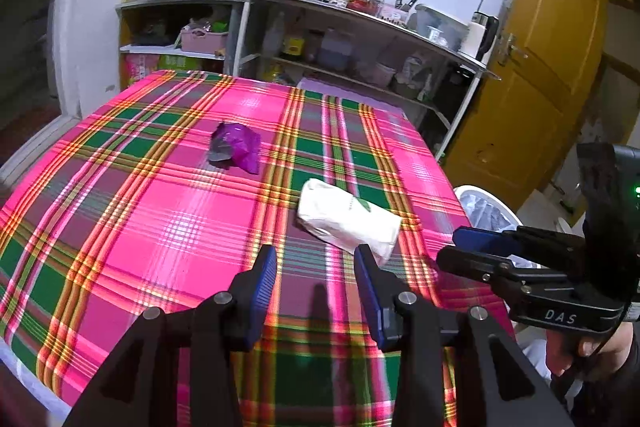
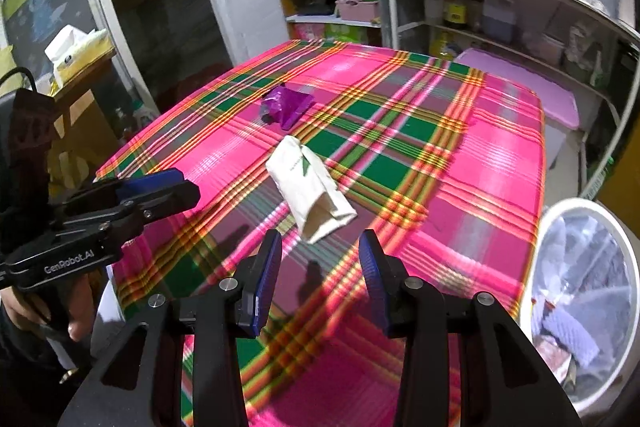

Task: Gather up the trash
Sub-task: 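Move both grippers back over the table toward the white tissue and purple wrapper, then grasp the white tissue with the right gripper while the left grasps the purple wrapper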

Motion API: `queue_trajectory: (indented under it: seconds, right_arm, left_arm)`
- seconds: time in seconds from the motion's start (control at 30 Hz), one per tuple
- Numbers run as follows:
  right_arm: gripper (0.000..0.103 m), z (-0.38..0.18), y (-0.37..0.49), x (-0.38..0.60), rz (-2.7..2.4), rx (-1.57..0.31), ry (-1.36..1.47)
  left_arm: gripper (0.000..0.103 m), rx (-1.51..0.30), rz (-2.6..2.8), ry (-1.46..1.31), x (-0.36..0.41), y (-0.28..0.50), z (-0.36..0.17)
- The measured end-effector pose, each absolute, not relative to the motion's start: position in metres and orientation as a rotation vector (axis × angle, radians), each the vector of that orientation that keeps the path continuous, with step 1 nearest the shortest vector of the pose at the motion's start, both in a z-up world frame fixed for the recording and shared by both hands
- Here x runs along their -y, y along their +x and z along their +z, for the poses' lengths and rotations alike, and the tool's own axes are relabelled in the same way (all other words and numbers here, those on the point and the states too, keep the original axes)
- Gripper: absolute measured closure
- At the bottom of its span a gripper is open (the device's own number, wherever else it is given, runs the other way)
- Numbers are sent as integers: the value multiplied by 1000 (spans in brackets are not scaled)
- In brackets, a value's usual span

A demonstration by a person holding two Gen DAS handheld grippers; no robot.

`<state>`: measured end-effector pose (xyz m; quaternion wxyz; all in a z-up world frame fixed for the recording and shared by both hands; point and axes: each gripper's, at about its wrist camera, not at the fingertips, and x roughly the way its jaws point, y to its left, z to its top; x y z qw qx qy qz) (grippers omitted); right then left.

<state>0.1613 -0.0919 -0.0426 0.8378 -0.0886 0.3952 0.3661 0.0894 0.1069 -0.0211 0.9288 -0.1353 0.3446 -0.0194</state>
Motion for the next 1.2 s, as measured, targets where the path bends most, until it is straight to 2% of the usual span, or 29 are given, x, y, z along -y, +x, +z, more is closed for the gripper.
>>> queue_trajectory:
  seconds: [0.77,0.83,1.2]
  right_arm:
    - [62,-68,192,36,818,-868,-300]
    - [72,-69,190,33,815,-861,-317]
    - [78,-61,188,44,822,-850,-252]
  left_arm:
    - [63,-715,16,-294,-151,116,-28]
    - [63,-717,17,-291,-154,121,-29]
    - [55,-721,25,-293,-170,157,-34]
